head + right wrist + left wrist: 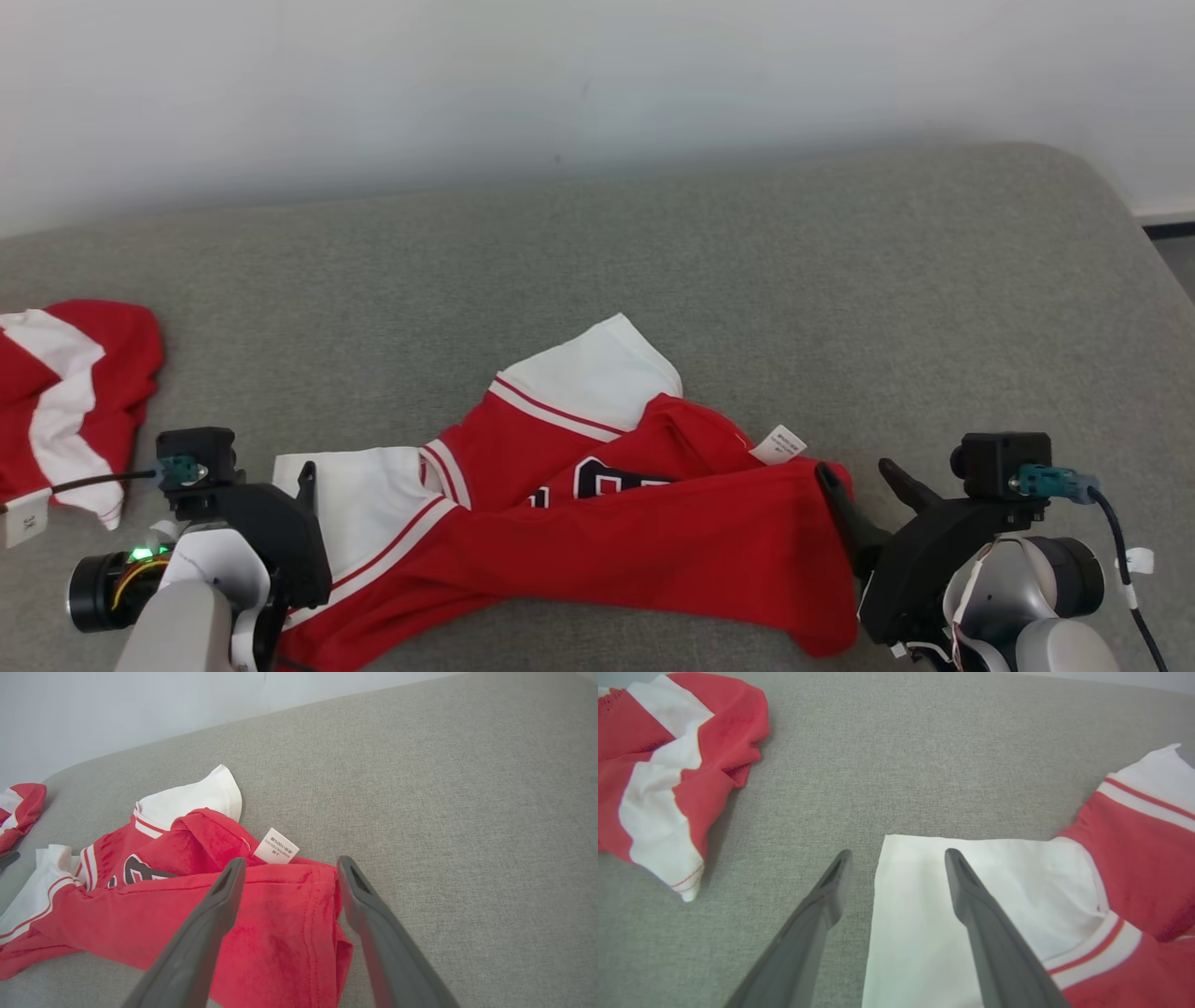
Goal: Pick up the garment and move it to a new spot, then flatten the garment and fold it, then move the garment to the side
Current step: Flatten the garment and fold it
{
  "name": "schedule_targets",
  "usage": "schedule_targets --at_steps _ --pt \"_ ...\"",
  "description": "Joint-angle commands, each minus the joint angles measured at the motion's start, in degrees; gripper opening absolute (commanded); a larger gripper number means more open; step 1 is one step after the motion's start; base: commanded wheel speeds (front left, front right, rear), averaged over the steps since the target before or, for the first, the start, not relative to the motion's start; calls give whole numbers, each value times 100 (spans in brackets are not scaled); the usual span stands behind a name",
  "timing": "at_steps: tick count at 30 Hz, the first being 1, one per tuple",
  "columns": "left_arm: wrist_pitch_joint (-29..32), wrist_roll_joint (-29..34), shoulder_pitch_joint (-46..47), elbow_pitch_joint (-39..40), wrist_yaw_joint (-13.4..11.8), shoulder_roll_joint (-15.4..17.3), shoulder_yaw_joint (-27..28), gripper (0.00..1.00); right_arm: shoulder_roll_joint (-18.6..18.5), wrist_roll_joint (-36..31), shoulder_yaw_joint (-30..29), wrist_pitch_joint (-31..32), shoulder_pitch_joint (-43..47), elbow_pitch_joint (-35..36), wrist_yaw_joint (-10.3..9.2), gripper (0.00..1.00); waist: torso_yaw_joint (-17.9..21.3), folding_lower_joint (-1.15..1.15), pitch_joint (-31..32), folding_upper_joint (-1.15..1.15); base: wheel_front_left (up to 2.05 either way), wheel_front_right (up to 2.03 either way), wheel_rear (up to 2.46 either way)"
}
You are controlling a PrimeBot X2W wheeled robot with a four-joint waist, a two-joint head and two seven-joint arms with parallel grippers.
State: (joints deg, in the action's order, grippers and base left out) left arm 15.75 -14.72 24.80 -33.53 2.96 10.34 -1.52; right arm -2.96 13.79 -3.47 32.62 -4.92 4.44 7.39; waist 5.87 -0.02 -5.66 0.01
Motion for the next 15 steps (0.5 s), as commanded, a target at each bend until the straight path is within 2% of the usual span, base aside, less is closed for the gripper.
schedule_targets --at_steps 1,15 --pt "23 -56 108 -93 -31 51 28 100 15 -38 32 36 -38 28 21 100 174 2 -164 -1 0 0 0" --pt "233 -67 462 -742 -206 382 76 100 16 -210 232 316 -35 197 21 100 371 2 -323 -1 0 0 0"
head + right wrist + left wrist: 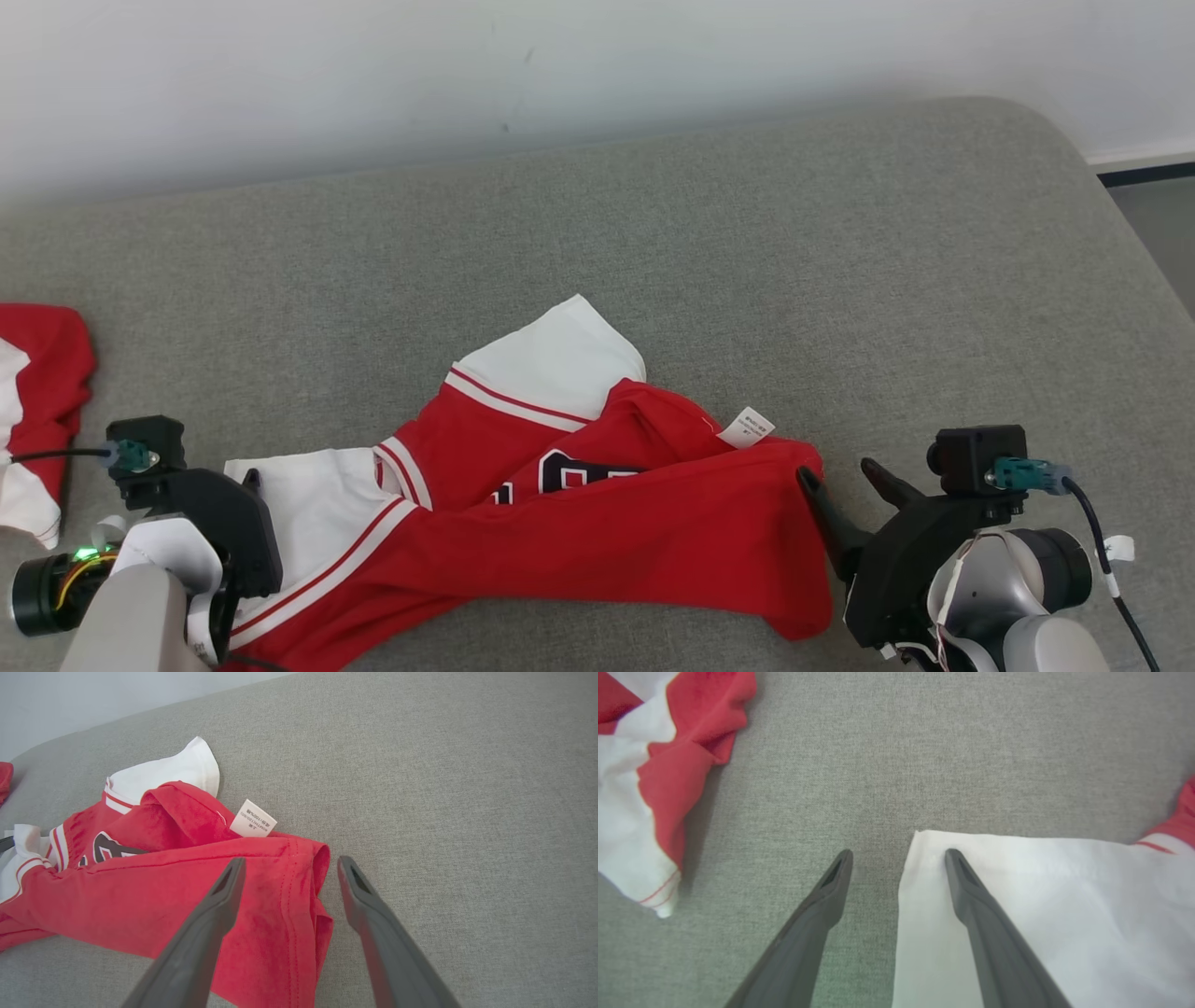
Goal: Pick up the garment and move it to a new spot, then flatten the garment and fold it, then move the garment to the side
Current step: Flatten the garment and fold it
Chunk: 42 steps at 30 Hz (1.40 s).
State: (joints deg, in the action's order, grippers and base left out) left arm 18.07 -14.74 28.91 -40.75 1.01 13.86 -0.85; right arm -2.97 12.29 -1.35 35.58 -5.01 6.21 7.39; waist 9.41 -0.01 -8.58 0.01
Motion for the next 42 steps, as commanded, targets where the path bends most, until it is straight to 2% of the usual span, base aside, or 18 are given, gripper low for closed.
schedule_targets --at_steps 1,13,21,24,27,31,35,37,38,39,40,41,42 --pt "12 -79 85 -24 -13 44 10 100 17 -94 36 55 -28 23 21 100 22 1 -51 -1 0 0 0" --pt "111 -128 236 -78 33 107 -63 100 17 -165 -170 121 -215 -201 21 100 6 1 -200 -1 0 0 0" --pt "290 -212 255 -95 96 108 -124 100 17 -160 27 368 -624 -619 21 100 -25 1 -294 -1 0 0 0" --pt "358 -240 256 -79 144 108 -168 100 17 -106 55 461 -633 -680 21 88 -42 1 -315 -1 0 0 0" --pt "421 -275 258 -58 187 101 -208 100 17 -89 52 515 -615 -724 21 84 -51 1 -338 -1 0 0 0" --pt "489 -326 278 -18 217 60 -255 100 17 -96 35 474 -662 -762 21 73 -56 1 -366 -1 0 0 0" --pt "574 -363 304 -6 238 68 -300 98 18 -45 59 446 -759 -878 21 71 -55 1 -395 -1 0 0 0" --pt "636 -379 302 -11 268 73 -323 89 17 -11 80 408 -829 -945 21 54 -61 1 -410 -1 0 0 0" --pt "651 -388 294 -9 263 81 -330 73 17 8 97 386 -850 -983 21 44 -64 1 -416 -1 0 0 0" --pt "664 -401 287 -4 267 86 -336 51 17 19 118 363 -870 -1018 21 36 -67 1 -424 -1 0 0 0" --pt "679 -414 282 -1 279 98 -339 29 17 12 138 330 -907 -1038 21 8 -71 1 -433 -1 0 0 0" --pt "688 -432 273 2 292 106 -345 6 17 -11 149 286 -942 -1062 21 0 -76 1 -439 -1 0 0 0" --pt "705 -464 252 -8 315 99 -350 0 17 -14 156 254 -960 -1098 21 0 -80 1 -443 -1 0 0 0"
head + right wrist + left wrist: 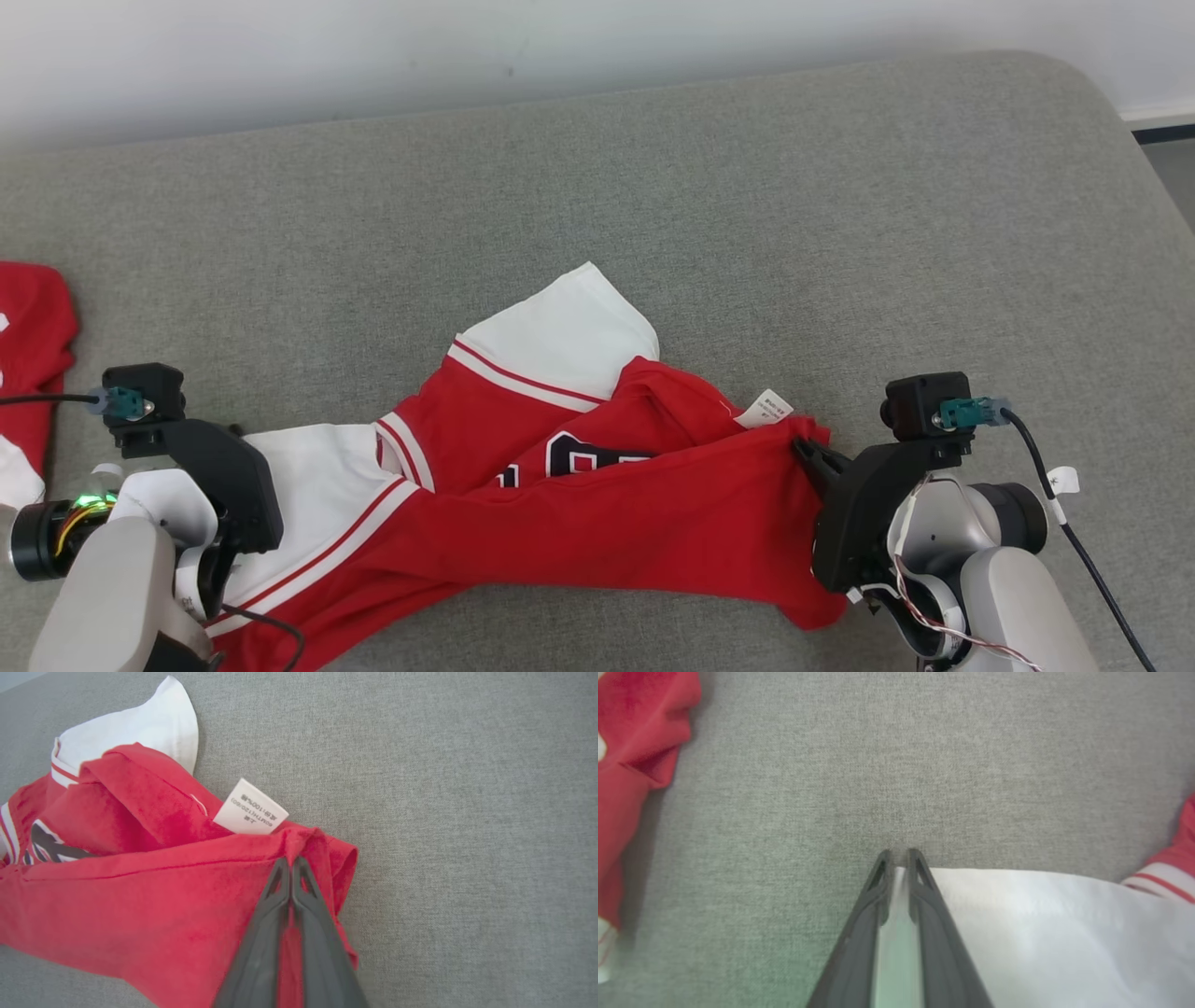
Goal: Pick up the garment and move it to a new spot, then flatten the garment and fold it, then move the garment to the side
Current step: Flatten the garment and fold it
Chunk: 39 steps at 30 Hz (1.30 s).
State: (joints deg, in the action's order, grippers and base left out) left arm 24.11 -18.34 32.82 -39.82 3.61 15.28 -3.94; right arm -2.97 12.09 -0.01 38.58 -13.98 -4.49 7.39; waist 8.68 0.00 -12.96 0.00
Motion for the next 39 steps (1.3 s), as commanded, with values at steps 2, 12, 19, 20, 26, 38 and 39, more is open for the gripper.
schedule_targets --at_steps 2,12,19,20,26,38,39 --pt "99 -121 -161 -76 69 -50 -41 0 17 47 -2 -152 -113 -57 21 0 -13 0 -15 0 0 0 0" --pt "-257 -394 -164 173 120 -147 71 0 18 86 -89 -438 -150 -110 21 0 -66 0 126 0 0 0 0" --pt "-235 -370 -112 281 61 -99 9 0 17 37 -137 -350 -46 -100 21 0 -108 0 330 0 0 0 0" --pt "-219 -378 -128 295 52 -100 2 0 18 31 -130 -338 -23 -102 21 0 -112 0 350 0 0 0 0" --pt "-247 -351 -219 370 -66 -60 -4 0 18 44 -125 -288 75 -92 21 0 -129 0 432 0 0 0 0" --pt "19 -435 -429 406 -214 -32 -29 100 17 28 -316 -313 119 -155 21 100 -162 0 400 0 0 0 0" --pt "36 -437 -442 400 -219 -33 -41 100 18 31 -321 -314 109 -159 21 100 -159 0 392 0 0 0 0"
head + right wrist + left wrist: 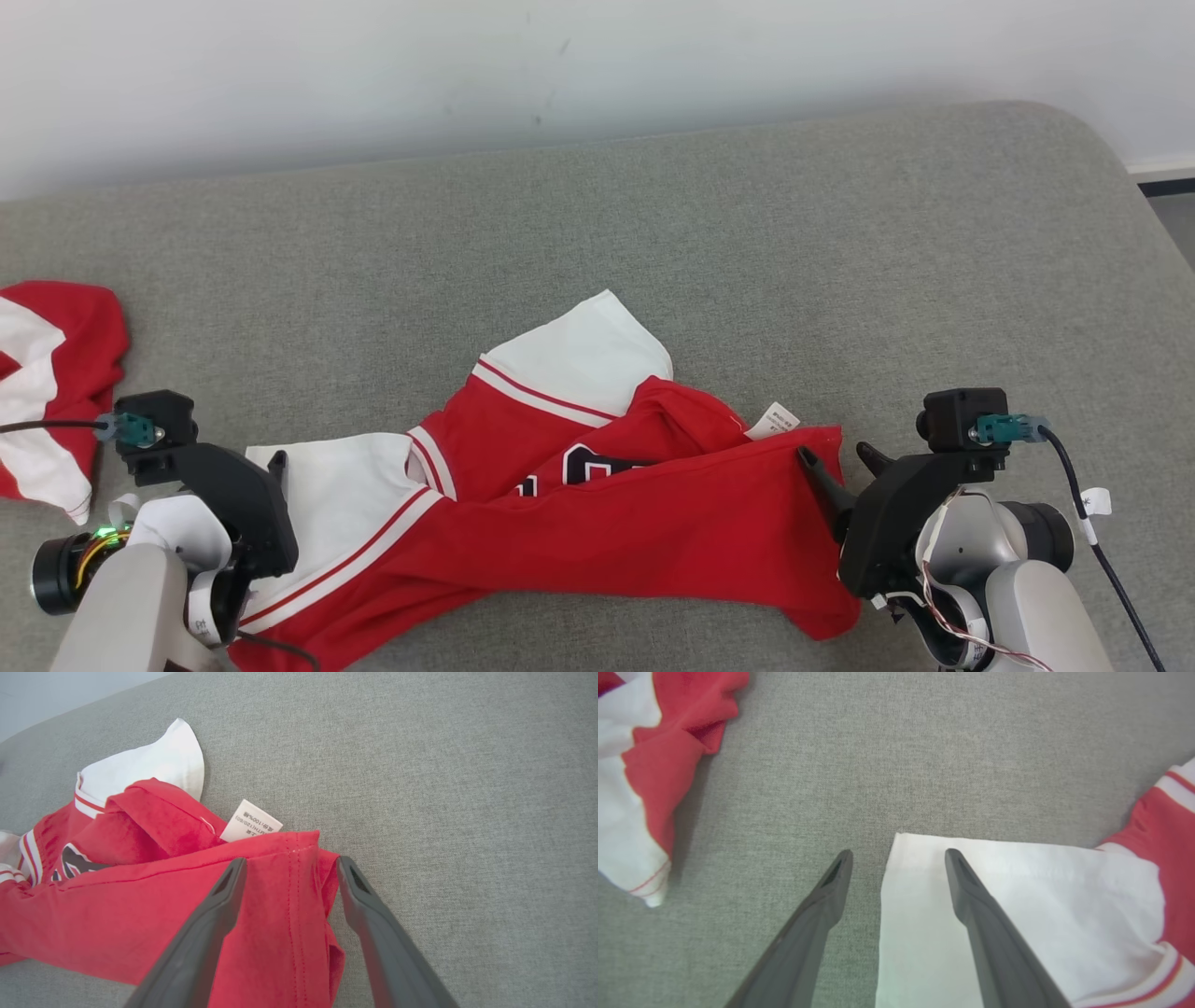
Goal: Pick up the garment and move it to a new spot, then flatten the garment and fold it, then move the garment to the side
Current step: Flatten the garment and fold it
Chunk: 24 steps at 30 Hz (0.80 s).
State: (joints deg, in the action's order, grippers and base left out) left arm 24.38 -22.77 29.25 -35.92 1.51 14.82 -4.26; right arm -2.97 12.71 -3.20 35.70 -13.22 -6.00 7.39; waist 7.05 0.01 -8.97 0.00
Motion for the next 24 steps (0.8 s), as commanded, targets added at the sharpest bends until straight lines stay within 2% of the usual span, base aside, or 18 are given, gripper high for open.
schedule_targets --at_steps 1,15,18,19,21,22,24 --pt "39 13 -93 -13 -24 18 -24 100 18 -32 -3 -31 19 -10 21 100 10 -1 -18 0 0 0 0" --pt "113 -37 -40 -50 -90 74 -80 98 18 -42 22 -37 -94 -123 22 100 93 -1 -104 0 0 0 0" --pt "136 -69 6 -72 -69 101 -76 68 18 -35 9 -33 -140 -188 21 100 95 -1 -124 0 0 0 0" --pt "143 -80 13 -85 -58 107 -80 66 18 -34 6 -35 -157 -218 21 100 94 -1 -130 0 0 0 0" --pt "161 -94 18 -108 -51 118 -93 51 18 -13 4 -45 -193 -285 21 100 88 -1 -133 0 0 0 0" --pt "168 -101 22 -113 -35 122 -100 49 18 8 10 -40 -210 -326 22 100 84 -1 -134 0 0 0 0" --pt "178 -125 12 -116 -12 132 -113 30 18 52 53 -22 -244 -400 22 100 75 -1 -139 0 0 0 0"
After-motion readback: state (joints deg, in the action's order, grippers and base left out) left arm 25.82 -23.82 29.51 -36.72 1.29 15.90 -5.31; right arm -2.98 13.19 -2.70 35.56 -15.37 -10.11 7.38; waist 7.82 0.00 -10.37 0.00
